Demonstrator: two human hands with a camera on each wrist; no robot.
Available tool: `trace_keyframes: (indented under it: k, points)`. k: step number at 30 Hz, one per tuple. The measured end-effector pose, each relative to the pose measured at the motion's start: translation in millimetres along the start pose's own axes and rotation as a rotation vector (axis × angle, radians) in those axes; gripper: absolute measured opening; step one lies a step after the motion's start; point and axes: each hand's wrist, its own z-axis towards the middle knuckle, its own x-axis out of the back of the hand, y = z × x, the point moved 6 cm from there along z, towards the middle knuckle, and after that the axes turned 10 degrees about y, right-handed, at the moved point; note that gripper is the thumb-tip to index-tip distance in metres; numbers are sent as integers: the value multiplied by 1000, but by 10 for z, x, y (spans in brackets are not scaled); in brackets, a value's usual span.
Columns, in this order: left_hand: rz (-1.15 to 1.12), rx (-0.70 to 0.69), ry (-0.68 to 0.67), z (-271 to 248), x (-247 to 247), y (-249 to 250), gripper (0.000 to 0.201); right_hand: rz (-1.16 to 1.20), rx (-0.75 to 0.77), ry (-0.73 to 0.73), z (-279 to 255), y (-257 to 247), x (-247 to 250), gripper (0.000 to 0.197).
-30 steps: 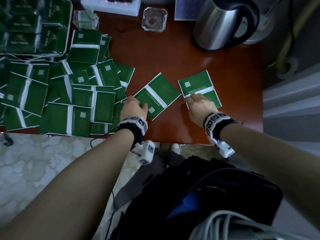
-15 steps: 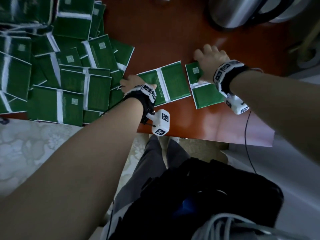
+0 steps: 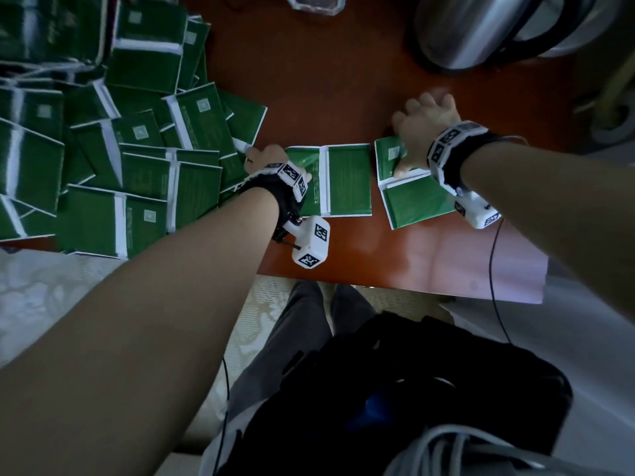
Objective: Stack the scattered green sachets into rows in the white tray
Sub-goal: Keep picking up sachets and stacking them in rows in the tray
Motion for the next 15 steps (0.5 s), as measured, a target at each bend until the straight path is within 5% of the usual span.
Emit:
trace_keyframes:
  k: [5, 8, 11, 15]
  points:
    - [-21, -138, -167, 6, 397, 112, 51, 17, -15, 110, -232, 8, 136, 49]
    - [-89, -219, -105, -39, 687, 195, 38, 79, -11, 131, -347, 11, 177, 42]
    - [-90, -312, -67, -252, 756, 325, 28, 165, 14, 138, -482, -33, 100, 52]
    - [-130, -381, -36, -491, 354, 339, 66, 308, -45, 134, -682, -169, -210, 86]
